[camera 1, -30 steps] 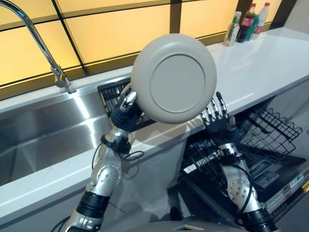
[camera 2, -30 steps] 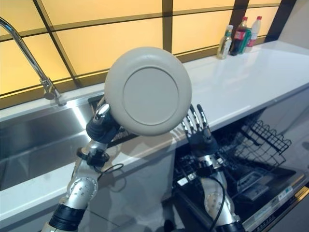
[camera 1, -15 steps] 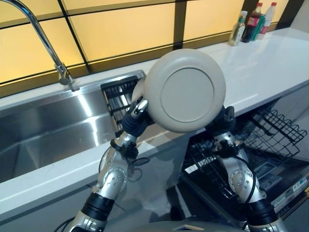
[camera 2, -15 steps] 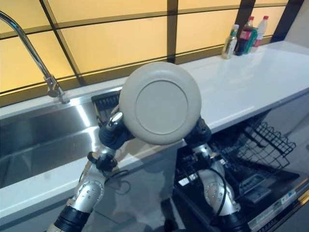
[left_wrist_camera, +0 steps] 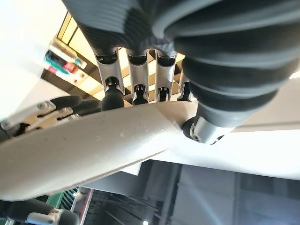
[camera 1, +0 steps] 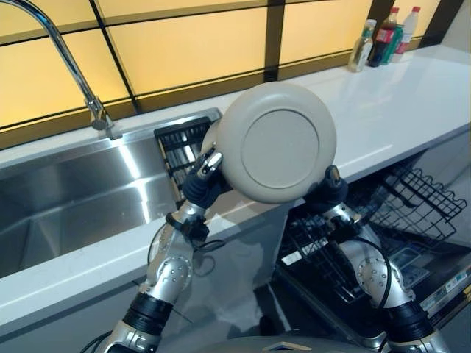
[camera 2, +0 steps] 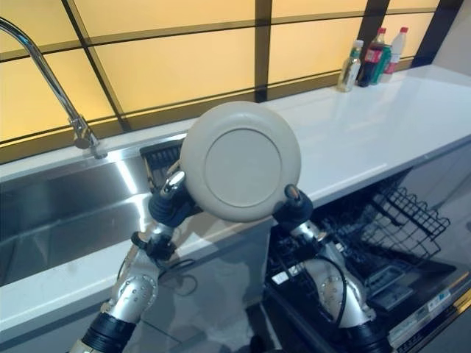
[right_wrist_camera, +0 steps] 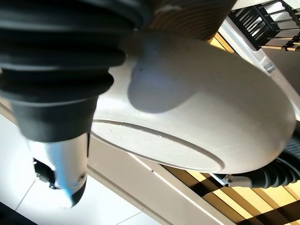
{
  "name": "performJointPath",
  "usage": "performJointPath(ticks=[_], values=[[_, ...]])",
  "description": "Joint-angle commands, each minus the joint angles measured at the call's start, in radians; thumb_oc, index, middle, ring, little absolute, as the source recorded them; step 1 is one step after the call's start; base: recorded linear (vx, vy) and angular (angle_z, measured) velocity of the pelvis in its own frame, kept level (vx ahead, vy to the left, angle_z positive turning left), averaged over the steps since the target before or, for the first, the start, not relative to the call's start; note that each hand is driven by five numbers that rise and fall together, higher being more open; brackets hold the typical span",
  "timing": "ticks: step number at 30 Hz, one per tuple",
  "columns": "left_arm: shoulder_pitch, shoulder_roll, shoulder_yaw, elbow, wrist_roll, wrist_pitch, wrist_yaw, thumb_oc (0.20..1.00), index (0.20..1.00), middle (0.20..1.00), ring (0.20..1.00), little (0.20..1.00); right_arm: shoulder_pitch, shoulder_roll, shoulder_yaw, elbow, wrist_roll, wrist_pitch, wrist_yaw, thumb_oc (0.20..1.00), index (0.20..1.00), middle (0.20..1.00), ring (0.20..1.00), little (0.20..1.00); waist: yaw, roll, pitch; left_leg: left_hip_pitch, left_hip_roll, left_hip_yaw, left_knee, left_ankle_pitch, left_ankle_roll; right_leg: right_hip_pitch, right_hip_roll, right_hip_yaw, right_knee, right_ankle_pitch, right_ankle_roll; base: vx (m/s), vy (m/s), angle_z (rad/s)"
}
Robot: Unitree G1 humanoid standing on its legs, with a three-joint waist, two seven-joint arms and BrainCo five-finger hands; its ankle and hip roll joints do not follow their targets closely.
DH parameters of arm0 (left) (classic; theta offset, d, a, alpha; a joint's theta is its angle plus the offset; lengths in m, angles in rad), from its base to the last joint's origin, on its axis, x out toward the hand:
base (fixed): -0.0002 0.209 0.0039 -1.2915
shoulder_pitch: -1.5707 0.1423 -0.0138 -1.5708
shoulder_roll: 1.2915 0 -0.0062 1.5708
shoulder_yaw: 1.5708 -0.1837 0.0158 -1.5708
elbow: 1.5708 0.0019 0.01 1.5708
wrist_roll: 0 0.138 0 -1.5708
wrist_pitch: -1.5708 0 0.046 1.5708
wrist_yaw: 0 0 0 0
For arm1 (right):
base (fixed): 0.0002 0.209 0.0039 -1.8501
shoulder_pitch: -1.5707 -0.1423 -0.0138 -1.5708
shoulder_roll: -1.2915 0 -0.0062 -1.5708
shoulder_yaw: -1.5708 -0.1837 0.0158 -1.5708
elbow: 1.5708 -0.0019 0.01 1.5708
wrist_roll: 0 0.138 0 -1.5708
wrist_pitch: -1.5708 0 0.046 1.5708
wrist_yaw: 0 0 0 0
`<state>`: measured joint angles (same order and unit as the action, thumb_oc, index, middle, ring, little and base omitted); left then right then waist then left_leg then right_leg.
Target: Pick up plates and place into dishwasher.
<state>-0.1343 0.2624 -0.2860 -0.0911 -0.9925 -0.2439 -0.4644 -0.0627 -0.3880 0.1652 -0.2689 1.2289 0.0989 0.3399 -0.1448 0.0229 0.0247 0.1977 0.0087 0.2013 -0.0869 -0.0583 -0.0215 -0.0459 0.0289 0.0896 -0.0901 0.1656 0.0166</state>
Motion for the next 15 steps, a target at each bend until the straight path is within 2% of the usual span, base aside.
performJointPath(ticks=[1,2,3,9,15], values=[[-0.043,0.044,0.005,0.028,0.087,-0.043,0.02,0.2,0.2,0.2,0.2,0.2,-0.037,0.03,-0.05,-0.086,-0.003,0.006,0.046,0.915,0.915,0.915,0.915,0.915,0.01,-0.05,-0.048,-0.138,-0.011,-0.098,0.0,0.058,0.039,0.049,-0.041,-0.04,0.057,-0.11,0.071,0.0,0.0,0.0],[-0.044,0.045,0.009,0.032,0.089,-0.042,0.02,0.2,0.2,0.2,0.2,0.2,-0.031,0.028,-0.054,-0.087,-0.017,0.012,0.054,0.335,0.335,0.335,0.335,0.335,0.009,-0.05,-0.047,-0.138,-0.011,-0.097,0.0,0.058,0.039,0.048,-0.041,-0.039,0.057,-0.109,0.071,0.0,0.0,0.0],[-0.046,0.045,0.013,0.029,0.087,-0.034,0.026,0.2,0.2,0.2,0.2,0.2,-0.029,0.024,-0.058,-0.091,-0.032,0.021,0.061,0.2,0.2,0.2,0.2,0.2,0.007,-0.05,-0.046,-0.138,-0.012,-0.096,0.0,0.058,0.04,0.047,-0.041,-0.038,0.058,-0.109,0.071,0.0,0.0,0.0],[-0.04,0.04,-0.006,0.043,0.138,-0.043,0.029,0.2,0.2,0.2,0.2,0.2,-0.026,0.012,-0.052,-0.098,-0.048,0.069,0.098,0.2,0.2,0.2,0.2,0.2,-0.002,-0.049,-0.043,-0.134,-0.012,-0.088,0.0,0.056,0.041,0.048,-0.041,-0.031,0.057,-0.108,0.072,0.0,0.0,0.0],[-0.044,0.049,-0.027,0.066,0.197,-0.061,0.059,0.2,0.2,0.2,0.2,0.2,-0.035,0.012,-0.046,-0.089,-0.057,0.087,0.105,0.2,0.2,0.2,0.2,0.2,-0.004,-0.05,-0.041,-0.132,-0.011,-0.081,0.0,0.056,0.041,0.048,-0.044,-0.03,0.058,-0.108,0.075,0.0,0.0,0.0]])
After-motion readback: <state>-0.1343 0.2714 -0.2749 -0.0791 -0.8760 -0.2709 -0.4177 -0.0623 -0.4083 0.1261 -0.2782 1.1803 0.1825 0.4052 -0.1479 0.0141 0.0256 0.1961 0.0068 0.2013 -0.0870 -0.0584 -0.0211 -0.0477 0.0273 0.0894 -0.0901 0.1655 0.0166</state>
